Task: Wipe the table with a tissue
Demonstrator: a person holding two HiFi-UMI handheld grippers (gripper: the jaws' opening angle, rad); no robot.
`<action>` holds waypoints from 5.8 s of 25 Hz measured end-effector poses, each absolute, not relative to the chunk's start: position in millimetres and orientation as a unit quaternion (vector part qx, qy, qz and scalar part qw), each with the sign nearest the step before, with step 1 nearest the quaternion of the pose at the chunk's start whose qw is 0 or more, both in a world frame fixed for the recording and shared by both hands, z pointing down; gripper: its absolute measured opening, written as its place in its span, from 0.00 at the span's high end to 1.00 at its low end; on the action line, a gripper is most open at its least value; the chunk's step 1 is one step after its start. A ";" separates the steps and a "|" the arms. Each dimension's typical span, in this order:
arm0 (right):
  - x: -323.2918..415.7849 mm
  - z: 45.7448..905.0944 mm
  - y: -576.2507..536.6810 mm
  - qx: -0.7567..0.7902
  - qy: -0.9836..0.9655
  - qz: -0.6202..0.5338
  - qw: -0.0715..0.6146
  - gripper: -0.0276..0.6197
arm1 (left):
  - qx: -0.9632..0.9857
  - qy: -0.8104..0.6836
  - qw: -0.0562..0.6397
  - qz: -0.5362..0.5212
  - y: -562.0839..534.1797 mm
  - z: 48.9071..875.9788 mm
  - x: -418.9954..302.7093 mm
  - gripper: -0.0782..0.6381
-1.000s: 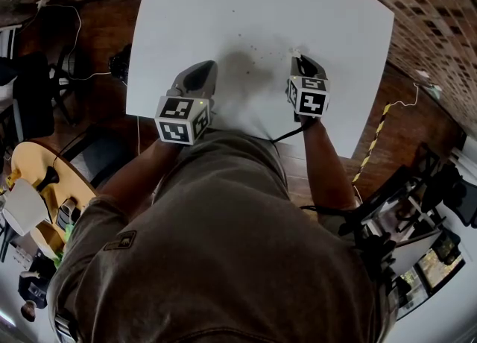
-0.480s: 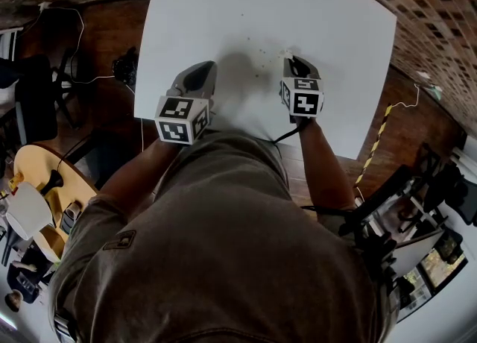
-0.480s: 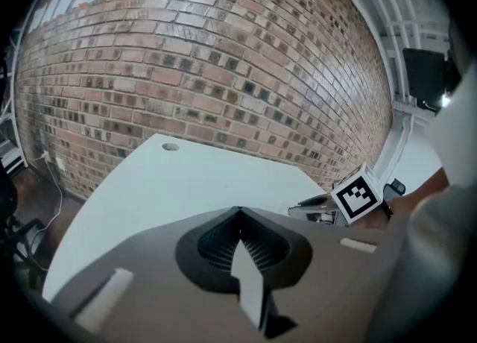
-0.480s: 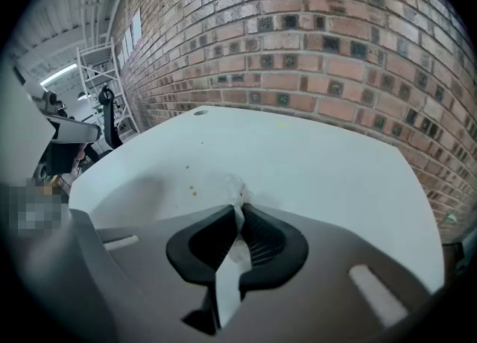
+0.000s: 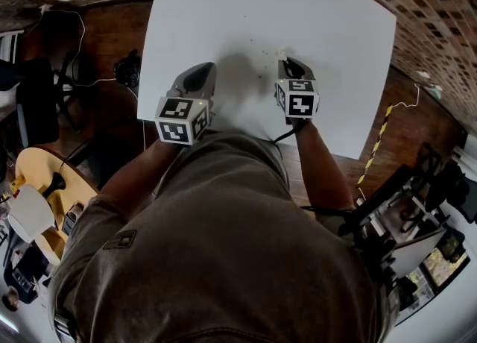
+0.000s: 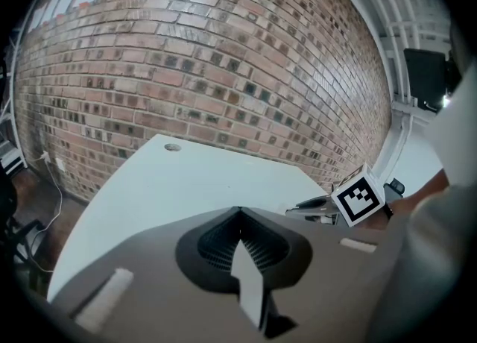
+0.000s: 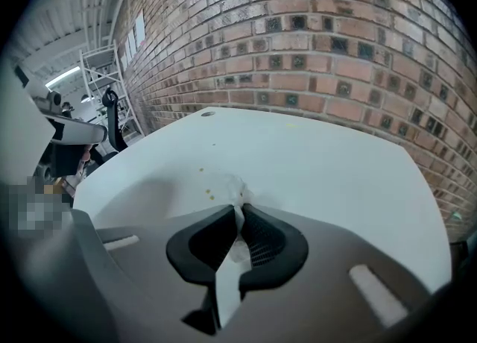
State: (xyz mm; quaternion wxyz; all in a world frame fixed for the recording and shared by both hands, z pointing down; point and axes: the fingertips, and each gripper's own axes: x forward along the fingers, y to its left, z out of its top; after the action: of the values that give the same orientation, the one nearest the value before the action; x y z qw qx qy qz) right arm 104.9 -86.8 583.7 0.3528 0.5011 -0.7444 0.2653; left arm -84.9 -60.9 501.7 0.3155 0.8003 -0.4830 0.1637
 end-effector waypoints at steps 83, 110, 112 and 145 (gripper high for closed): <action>102.8 566.9 -89.0 0.499 -0.736 0.276 0.365 0.88 | 0.801 -0.472 0.335 0.151 -57.9 513.7 -92.6 0.89; 89.1 593.5 -80.9 0.453 -0.753 0.290 0.379 0.88 | 0.789 -0.490 0.334 0.158 -51.4 517.2 -88.4 0.89; 86.2 594.1 -76.9 0.451 -0.754 0.290 0.379 0.88 | 0.789 -0.491 0.334 0.157 -49.7 517.4 -89.5 0.89; 41.7 596.7 -19.9 0.375 -0.787 0.305 0.384 0.88 | 0.789 -0.490 0.335 0.158 -35.8 517.2 -82.3 0.89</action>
State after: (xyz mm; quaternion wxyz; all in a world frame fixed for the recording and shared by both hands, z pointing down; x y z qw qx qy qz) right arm 41.7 -19.9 596.7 0.3840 0.3748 -0.7869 0.3048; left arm -82.3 -35.8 517.2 0.3352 0.7889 -0.4904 0.1577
